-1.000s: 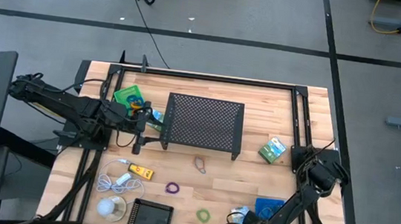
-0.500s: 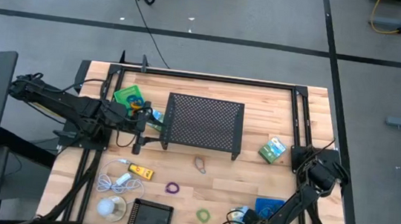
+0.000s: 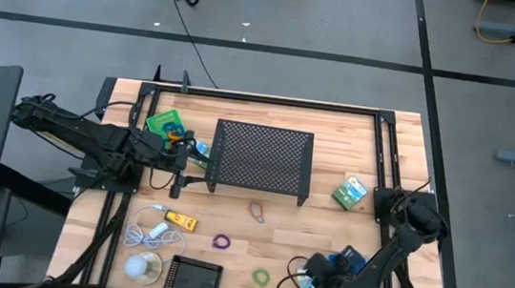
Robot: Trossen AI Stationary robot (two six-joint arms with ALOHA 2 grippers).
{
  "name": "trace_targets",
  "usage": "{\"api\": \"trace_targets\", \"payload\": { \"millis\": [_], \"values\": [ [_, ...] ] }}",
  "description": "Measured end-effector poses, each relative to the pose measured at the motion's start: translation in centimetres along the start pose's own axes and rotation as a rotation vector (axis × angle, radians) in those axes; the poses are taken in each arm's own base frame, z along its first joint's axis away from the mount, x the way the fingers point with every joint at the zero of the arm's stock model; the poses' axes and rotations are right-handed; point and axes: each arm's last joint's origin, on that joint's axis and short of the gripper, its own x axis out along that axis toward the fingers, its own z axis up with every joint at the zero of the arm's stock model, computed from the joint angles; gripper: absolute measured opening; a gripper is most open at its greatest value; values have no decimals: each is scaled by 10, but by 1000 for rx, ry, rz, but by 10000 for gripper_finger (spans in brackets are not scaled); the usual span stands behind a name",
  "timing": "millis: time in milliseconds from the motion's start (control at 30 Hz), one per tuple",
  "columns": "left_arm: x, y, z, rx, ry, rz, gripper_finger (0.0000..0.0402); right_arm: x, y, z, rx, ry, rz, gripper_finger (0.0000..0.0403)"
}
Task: Pick & Place Office Desk Supplies
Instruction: Put the orange rubber band into the blue bin
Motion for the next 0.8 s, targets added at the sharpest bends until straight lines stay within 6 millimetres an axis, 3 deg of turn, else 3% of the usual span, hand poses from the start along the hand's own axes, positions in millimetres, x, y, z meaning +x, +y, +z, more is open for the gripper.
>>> {"api": "trace_targets", "payload": {
  "millis": [233,367,600,800],
  "values": [
    [0,0,0,0,0,0,229,-12,5,22,-159,-511,60,195],
    [0,-1,0,1,-4,-23,229,-9,15,47,-254,-634,78,190],
    [-2,-11,6,4,-86,-221,229,40,45,95,-411,-743,231,190],
    [-9,-27,0,-13,-237,-257,229,80,40,119,-434,-835,298,190]
  ]
}}
